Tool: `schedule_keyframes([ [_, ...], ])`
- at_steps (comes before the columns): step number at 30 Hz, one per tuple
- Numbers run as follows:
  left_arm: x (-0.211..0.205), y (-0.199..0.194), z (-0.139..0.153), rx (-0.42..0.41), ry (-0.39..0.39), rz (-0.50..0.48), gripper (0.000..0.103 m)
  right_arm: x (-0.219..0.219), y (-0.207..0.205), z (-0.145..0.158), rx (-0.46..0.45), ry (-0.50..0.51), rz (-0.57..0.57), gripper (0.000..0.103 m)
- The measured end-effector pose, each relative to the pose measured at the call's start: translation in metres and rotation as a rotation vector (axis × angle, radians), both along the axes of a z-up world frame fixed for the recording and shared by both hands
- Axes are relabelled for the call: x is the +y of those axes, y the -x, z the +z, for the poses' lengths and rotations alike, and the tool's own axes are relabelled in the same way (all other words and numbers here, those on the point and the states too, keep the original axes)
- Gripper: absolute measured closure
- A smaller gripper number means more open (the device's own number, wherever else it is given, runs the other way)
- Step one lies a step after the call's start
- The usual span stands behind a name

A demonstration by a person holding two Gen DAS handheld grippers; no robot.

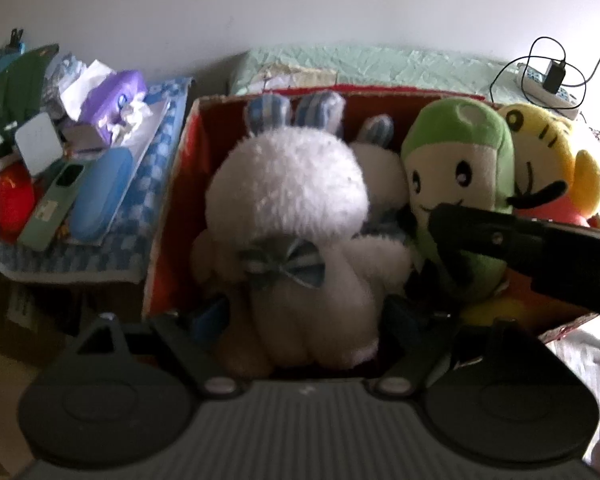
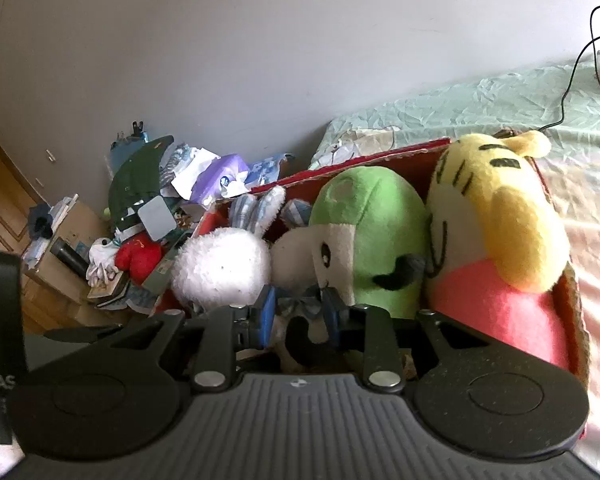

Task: Organize objects
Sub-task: 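Press the pink bunny down into the box and open the right gripper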

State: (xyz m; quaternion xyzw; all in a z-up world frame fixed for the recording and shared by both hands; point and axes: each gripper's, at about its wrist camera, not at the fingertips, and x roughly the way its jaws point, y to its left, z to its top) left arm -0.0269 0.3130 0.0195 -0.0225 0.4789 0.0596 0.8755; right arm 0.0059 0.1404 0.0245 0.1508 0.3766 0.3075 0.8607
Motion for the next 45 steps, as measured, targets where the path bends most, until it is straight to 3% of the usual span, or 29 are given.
schedule_keyframes([
  [14, -0.009, -0.006, -0.007, 0.003, -0.003, -0.003, 0.001, 0.0, 0.004, -0.003, -0.001, 0.016, -0.039, 0.078],
  [45, -0.009, -0.009, -0.008, -0.013, 0.01, -0.039, 0.0, -0.002, 0.006, -0.012, 0.006, -0.008, -0.031, 0.078],
])
